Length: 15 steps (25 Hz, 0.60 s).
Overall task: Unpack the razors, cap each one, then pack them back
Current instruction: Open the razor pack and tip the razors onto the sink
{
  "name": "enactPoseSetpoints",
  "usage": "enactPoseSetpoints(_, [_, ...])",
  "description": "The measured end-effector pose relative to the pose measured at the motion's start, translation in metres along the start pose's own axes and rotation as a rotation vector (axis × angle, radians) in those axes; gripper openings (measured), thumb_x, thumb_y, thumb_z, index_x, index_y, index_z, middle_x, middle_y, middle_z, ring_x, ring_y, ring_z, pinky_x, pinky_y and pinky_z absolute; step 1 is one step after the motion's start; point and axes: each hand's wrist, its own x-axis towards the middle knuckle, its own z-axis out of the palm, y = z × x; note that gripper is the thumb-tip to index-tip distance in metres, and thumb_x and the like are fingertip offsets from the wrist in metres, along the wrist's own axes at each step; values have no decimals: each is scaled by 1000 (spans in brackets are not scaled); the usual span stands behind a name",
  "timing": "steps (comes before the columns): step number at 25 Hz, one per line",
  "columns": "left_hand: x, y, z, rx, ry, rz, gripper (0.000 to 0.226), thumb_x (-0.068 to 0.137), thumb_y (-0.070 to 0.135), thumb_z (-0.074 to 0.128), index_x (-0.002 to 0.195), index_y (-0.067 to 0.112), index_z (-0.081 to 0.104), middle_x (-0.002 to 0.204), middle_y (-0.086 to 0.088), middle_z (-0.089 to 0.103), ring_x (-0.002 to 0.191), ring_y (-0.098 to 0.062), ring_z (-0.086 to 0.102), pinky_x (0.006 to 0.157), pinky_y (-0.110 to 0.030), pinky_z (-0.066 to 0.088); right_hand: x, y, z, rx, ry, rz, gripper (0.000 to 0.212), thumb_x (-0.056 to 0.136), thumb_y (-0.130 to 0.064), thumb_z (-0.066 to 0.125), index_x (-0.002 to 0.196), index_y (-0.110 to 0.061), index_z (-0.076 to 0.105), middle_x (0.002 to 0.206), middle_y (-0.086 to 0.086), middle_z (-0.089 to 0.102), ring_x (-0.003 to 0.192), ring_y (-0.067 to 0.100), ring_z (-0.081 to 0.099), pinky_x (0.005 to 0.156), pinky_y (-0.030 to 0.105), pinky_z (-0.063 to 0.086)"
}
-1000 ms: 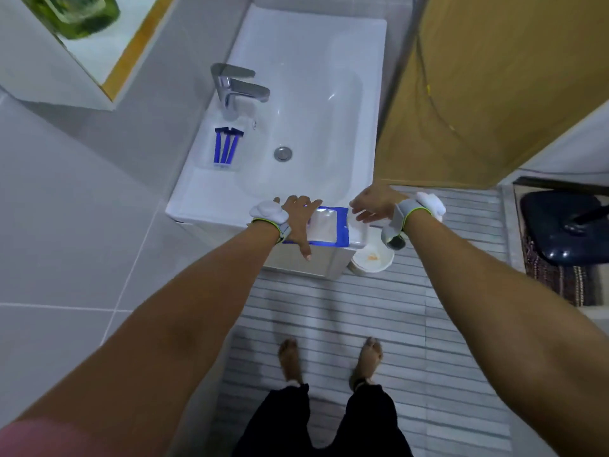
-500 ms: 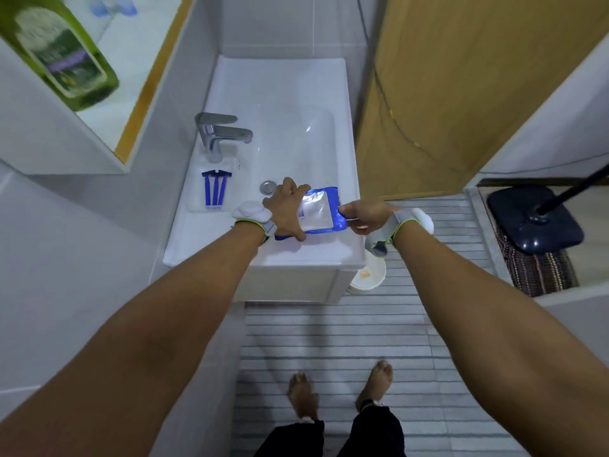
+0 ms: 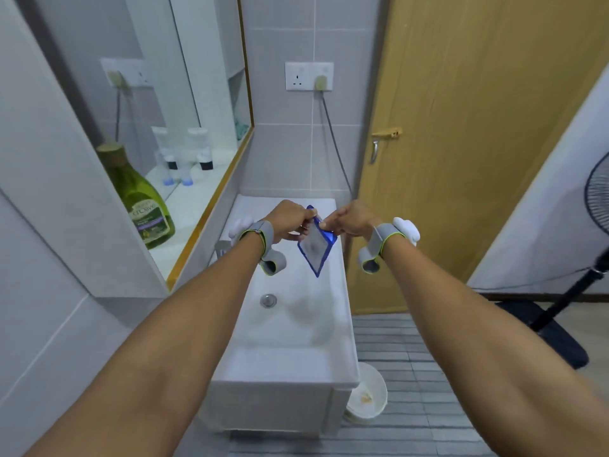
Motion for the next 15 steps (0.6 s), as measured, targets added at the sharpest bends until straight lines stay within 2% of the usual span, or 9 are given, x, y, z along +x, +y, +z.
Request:
enactPoseSetpoints(3, [3, 20, -4, 22, -41, 7, 14, 92, 17, 53, 90, 10, 65, 86, -7, 63, 71, -18, 62, 66, -28, 53, -1, -14, -20, -18, -23, -5, 24, 73, -24, 81, 90, -8, 76, 78, 0, 73, 67, 8, 67, 64, 24, 45])
enactPoseSetpoints(5, [1, 32, -2, 44, -33, 26, 13, 92, 16, 51, 91, 11, 62, 83, -4, 63, 74, -19, 64, 72, -31, 51, 2, -17, -32, 49, -86, 40, 19, 77, -27, 78, 89, -13, 74, 81, -3, 72, 72, 10, 68, 70, 26, 48])
enactPoseSetpoints(7, [1, 40, 1, 39, -20, 29, 14, 95, 17, 49, 92, 12, 61, 81, -2, 66, 76, -20, 66, 74, -31, 50, 6, -17, -41, 123, -134, 45, 13, 82, -25, 73, 87, -15, 67, 89, 2, 69, 79, 16, 67, 77, 31, 54])
enactPoseSetpoints(8, [2, 44, 5, 54, -10, 31, 15, 96, 17, 49, 92, 11, 62, 81, -2, 67, 76, -20, 67, 74, -30, 50, 7, -17, -45, 121, -149, 39, 10, 84, -22, 71, 86, -15, 66, 91, 5, 68, 77, 17, 66, 76, 31, 56])
enactPoseSetpoints(10, [6, 47, 8, 75, 15, 52, 18, 97, 14, 48, 86, 9, 62, 83, -8, 69, 77, -22, 68, 72, -29, 53, 10, -19, -48, 43, -175, -12, 7, 87, -16, 65, 82, -11, 64, 88, 8, 65, 64, 14, 62, 63, 24, 55])
enactPoseSetpoints(12, [13, 50, 15, 45, 58, 90, 24, 98, 10, 47, 77, 7, 60, 83, -16, 68, 76, -25, 66, 73, -29, 56, 13, -23, -52, -104, -180, -116, 9, 91, -15, 56, 87, -9, 62, 87, 9, 64, 62, 12, 62, 53, 19, 53])
enactPoseSetpoints(15, [16, 52, 26, -10, 92, 109, 26, 98, 7, 48, 73, 8, 57, 76, -15, 66, 72, -23, 64, 74, -27, 56, 23, -20, -57, -263, -245, -221, 12, 95, -20, 49, 91, -11, 56, 89, 9, 64, 69, 14, 65, 56, 22, 56])
